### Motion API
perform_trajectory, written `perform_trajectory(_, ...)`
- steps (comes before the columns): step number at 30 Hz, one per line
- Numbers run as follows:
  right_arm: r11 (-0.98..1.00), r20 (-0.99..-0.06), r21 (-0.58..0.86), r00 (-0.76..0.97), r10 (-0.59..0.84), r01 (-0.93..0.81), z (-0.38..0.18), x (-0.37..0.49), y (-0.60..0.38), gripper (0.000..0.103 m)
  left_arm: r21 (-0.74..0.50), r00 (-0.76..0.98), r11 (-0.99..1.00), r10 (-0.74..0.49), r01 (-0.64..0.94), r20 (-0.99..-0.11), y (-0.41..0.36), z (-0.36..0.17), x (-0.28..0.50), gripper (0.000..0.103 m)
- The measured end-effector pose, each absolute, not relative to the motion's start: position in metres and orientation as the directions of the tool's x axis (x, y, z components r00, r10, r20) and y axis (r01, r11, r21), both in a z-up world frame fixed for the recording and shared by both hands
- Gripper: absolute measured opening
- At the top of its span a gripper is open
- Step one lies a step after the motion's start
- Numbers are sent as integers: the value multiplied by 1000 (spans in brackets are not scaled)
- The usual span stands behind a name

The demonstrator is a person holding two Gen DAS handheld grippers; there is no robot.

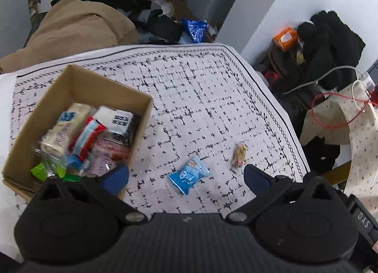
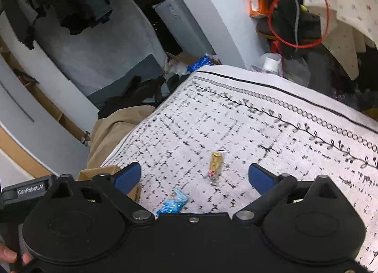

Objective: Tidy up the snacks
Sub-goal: 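Move both tools back over the blue packet and small yellow candy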

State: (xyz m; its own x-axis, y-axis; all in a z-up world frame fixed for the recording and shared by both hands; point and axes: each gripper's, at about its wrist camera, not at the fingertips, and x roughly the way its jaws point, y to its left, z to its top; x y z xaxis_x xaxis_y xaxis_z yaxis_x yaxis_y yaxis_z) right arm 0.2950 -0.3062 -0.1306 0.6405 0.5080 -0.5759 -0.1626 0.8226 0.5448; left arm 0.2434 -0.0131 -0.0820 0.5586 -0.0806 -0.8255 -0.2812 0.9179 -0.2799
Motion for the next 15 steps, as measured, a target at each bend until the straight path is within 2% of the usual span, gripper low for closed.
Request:
perform_trajectory(5,820,-589,555,632,504,-137,-142,302,-310,86,-269,543,933,-102,-237,-833,-28,-97,252,103)
perform_trajectory(13,809,-605,574,600,524,-128,-162,314,-304,71,-255,491,945,-126,-206,-862,-41,-129,269,101)
perform_trajectory(15,808,-609,575,593,526,-126,-167,317,-302,71,-249,484,945,-121,-210,-866,-42,-136,273,100)
